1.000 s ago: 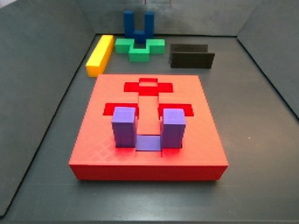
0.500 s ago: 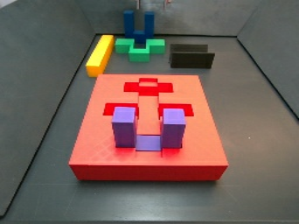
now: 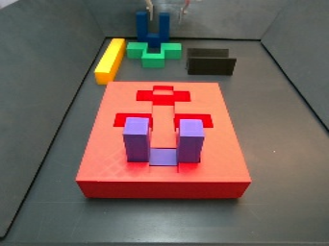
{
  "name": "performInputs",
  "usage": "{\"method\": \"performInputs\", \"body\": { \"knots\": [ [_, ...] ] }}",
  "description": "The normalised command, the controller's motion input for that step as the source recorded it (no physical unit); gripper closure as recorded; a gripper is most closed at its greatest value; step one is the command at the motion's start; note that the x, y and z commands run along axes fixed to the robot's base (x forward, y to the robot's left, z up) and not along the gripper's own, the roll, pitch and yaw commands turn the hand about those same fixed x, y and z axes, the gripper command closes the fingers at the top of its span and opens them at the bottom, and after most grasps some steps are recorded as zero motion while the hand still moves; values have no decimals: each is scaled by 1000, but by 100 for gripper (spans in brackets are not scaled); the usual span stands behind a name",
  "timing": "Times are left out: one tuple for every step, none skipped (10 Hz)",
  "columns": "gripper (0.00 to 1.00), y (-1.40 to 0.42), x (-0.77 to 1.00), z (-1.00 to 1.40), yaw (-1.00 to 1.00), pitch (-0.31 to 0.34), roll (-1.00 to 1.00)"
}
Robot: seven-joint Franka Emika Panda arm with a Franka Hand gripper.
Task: Pick up the blue object. Move up. Move to above the board. Insert the blue object.
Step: Pick up the blue object.
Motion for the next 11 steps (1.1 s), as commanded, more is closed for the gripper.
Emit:
{"method": "performInputs", "body": {
  "knots": [
    [0,0,0,-249,0,0,114],
    [0,-31,0,-114,0,0,111],
    [0,-71,0,-49,-6,0,37],
    [0,0,0,0,-20,0,9],
    [0,-34,0,0,-14,0,40],
    [0,0,0,0,0,0,0],
    [100,0,0,0,0,0,0],
    [100,0,0,0,0,0,0],
    [100,0,0,0,0,0,0],
    [100,0,0,0,0,0,0],
    [100,0,0,0,0,0,0]
  ]
}}
